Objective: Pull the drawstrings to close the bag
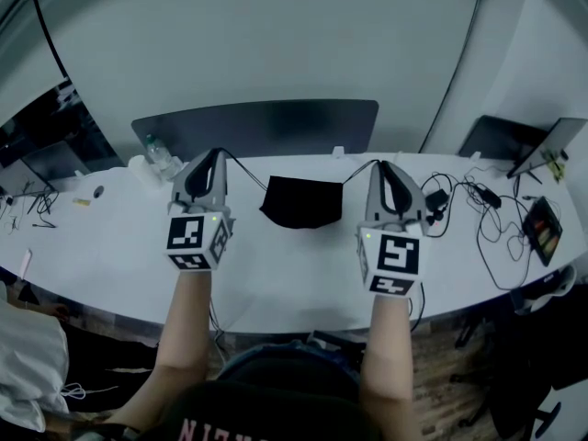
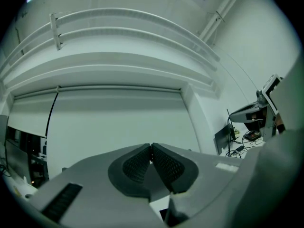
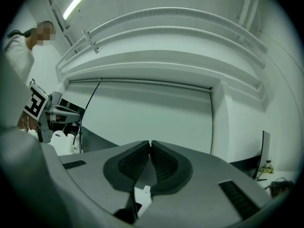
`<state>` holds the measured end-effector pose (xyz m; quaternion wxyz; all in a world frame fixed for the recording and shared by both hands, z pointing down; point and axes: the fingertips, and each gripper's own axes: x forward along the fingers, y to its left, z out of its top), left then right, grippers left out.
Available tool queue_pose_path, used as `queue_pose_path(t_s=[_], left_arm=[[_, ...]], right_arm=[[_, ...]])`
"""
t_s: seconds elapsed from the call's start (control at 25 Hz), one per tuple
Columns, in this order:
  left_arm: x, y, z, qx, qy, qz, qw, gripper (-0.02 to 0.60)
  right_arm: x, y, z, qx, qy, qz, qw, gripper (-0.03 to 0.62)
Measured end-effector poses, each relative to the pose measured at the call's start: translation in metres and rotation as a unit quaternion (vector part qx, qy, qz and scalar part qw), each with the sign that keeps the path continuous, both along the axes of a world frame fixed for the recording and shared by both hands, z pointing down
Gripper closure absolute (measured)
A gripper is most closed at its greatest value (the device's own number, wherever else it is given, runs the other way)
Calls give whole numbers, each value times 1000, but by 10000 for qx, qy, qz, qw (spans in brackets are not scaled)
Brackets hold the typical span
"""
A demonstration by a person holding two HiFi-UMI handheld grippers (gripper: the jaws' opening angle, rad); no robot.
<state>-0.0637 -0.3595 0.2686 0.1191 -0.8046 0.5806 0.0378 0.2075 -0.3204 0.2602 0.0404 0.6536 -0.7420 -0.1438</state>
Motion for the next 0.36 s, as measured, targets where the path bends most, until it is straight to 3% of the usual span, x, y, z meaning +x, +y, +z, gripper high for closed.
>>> queue_pose_path(t_s=[0.36], left_arm=[[0,1,-2,17,-15,3,10000,565]], right_arm=[[-4,3,-6,24,11,-12,10000,585]])
